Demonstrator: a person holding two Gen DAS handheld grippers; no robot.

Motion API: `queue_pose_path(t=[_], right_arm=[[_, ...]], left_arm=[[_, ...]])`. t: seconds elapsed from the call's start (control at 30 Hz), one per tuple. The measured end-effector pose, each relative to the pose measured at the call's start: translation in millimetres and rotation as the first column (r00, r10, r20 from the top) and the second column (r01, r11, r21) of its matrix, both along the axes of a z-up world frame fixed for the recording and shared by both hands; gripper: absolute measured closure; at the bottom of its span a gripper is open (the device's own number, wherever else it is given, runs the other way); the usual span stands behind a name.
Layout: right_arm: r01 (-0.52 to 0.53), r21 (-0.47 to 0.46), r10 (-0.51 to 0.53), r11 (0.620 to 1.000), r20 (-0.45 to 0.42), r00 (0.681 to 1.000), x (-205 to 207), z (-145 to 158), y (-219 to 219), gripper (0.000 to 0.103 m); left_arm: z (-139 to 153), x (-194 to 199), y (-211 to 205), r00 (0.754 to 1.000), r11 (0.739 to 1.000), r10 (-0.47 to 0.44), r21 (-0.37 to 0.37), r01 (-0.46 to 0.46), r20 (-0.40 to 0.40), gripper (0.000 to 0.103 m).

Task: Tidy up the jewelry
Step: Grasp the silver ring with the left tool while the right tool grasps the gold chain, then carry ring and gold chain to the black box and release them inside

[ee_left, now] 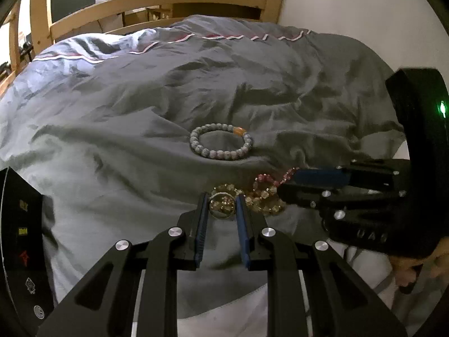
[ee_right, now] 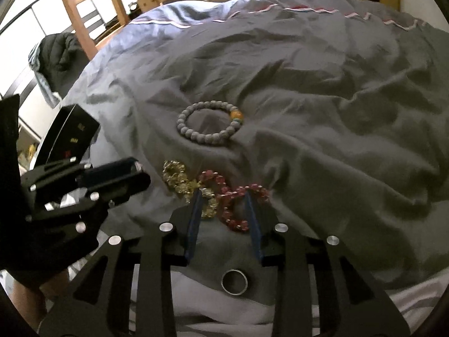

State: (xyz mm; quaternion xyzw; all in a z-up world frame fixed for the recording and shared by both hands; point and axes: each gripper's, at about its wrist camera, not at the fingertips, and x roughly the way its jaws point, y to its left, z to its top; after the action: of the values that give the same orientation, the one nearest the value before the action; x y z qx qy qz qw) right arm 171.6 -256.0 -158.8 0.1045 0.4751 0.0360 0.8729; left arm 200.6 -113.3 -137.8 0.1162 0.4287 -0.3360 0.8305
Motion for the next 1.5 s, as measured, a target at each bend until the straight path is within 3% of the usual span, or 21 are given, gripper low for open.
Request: queue_pose_path(t=[0.1, 0.13, 0.23, 0.43, 0.7, 1.13, 1.5], right_arm=[[-0.022, -0.064, 0.02, 0.998, -0.026, 0.999, 3, -9, 10, 0.076], [-0.035, -0.075, 0.033, 0.997, -0.029, 0.999, 3, -11, 12, 0.086], [-0.054, -0.104, 0.053, 0.993, -0.008, 0.999, 1, -8, 17, 0.095], [0.015, -0.014, -0.014, 1.0, 0.085, 0.996, -6, 14, -3, 0.095], [0.033, 0.045, -0.039, 0.998, 0.134, 0.99, -11, 30, -7, 0.095], [0.039, 0.067, -0.052, 0.997, 0.203, 0.978, -34, 67, -7, 0.095], [0.003, 0.031, -0.01, 1.0, 0.223, 0.975, -50, 89, 12, 0.095]], left_arm=[[-1, 0, -2, 1.0, 1.0, -0.003, 0.005, 0.003, 0.001, 0.084], [-2, -1, -3, 1.0, 1.0, -0.005, 0.008, 0.005, 0.002, 0.084], [-2, -1, -4, 1.0, 1.0, -0.006, 0.012, 0.006, 0.004, 0.084], [1, 2, 2, 1.0, 1.0, 0.018, -0.002, -0.018, 0.005, 0.084], [7, 3, 7, 0.999, 0.999, 0.039, -0.013, -0.039, 0.012, 0.084], [38, -18, 26, 0.995, 0.997, 0.082, -0.018, -0.081, 0.06, 0.084], [54, -46, 57, 0.989, 0.991, 0.137, -0.008, -0.137, 0.062, 0.084]])
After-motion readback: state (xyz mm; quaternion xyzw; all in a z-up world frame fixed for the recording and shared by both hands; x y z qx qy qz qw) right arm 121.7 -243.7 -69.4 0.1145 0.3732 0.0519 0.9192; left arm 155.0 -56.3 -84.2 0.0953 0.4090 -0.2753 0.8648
